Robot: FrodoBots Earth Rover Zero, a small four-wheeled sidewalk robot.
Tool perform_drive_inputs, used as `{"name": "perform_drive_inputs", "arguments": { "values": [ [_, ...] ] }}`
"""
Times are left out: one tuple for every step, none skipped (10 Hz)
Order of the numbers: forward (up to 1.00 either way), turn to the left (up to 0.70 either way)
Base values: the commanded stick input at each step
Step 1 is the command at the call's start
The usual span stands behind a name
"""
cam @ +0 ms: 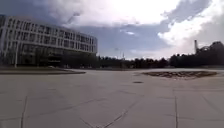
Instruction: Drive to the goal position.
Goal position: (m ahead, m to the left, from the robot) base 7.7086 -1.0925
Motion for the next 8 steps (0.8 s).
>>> {"name": "perform_drive_inputs", "arguments": {
  "values": [
    [0.50, 0.01],
    [0.50, 0.01],
    [0.50, 0.01],
    [0.50, 0.01],
    [0.50, 0.01],
    [0.50, 0.01],
    [0.50, 0.01],
    [0.50, 0.01]
  ]
}}
